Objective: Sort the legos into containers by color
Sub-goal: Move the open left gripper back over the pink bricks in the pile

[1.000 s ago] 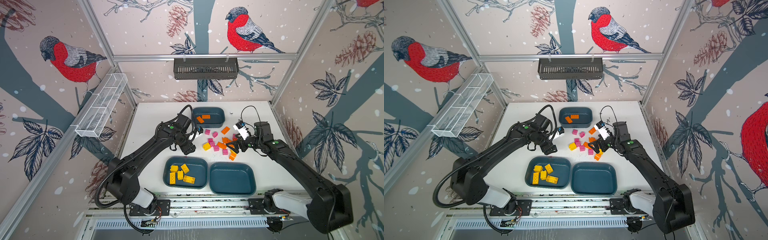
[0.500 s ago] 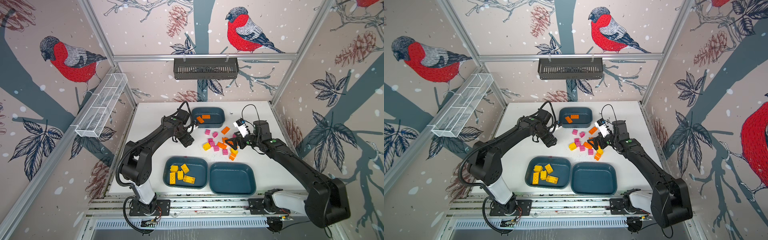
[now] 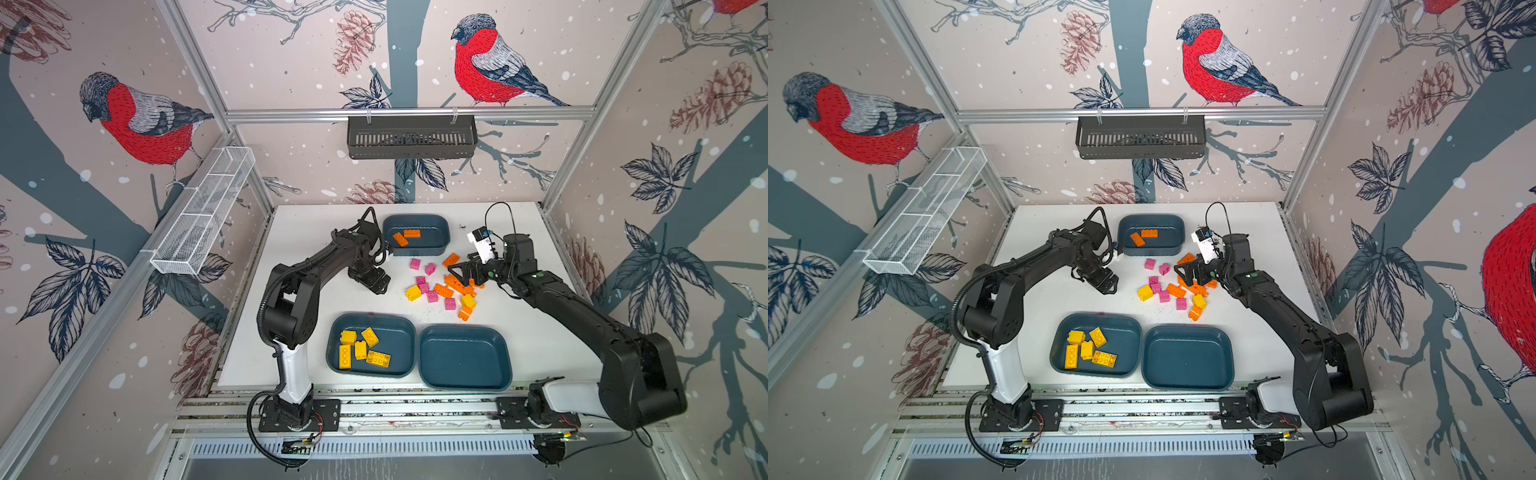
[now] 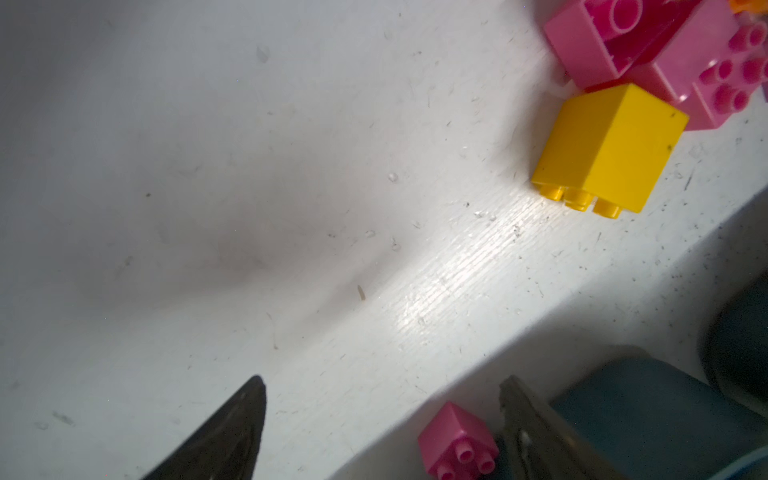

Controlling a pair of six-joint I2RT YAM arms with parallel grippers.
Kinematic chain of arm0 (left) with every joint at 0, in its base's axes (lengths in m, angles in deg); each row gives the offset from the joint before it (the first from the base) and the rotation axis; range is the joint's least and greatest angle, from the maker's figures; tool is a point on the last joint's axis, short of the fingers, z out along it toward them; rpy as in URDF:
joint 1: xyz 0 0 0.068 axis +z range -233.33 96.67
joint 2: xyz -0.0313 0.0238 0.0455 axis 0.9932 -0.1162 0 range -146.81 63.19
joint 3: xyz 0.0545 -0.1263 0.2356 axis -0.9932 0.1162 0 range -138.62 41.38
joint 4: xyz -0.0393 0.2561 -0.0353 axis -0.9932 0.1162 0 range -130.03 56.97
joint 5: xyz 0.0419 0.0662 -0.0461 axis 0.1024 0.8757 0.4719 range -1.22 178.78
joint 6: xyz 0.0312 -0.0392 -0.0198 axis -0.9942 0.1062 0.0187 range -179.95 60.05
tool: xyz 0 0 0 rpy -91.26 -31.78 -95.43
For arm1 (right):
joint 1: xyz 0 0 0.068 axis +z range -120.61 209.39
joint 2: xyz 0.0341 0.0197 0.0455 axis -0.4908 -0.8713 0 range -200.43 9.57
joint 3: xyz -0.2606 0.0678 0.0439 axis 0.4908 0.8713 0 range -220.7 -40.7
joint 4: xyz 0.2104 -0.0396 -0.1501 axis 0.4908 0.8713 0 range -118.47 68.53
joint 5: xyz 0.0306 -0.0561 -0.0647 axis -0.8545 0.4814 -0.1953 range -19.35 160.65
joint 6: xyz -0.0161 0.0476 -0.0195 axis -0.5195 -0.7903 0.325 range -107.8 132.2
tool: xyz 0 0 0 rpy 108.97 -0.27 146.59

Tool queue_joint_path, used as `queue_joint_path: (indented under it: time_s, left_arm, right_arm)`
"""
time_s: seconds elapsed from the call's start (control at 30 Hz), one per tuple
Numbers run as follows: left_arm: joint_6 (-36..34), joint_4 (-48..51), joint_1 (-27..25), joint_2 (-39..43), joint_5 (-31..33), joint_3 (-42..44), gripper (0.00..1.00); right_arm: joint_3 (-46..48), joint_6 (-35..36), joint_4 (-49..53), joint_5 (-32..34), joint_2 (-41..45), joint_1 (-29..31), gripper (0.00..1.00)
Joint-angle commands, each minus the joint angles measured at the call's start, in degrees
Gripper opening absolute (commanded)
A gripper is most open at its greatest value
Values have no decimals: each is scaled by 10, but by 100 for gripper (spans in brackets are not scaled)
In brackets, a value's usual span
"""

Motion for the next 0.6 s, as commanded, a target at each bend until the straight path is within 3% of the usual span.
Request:
queue_joint_path:
  time_s: [0.0,0.17,0.33,0.57]
  left_arm:
    - [44,30,-8,-3,-15,3,88]
    - [93,14,-33,12,-6,24,89]
    - [128,11,-53,-10,-8,-19,90]
    - [94,0,-99,-64,-14,-100,90]
  right_arm:
    - [-12,-8,-26,-8,-10,0,99]
    - [-17,4,-26,-16,-16,-3,99]
    - [-32,14,-11,-33,-30,-4,99]
    - [-31,28,0,-46,-23,-29,99]
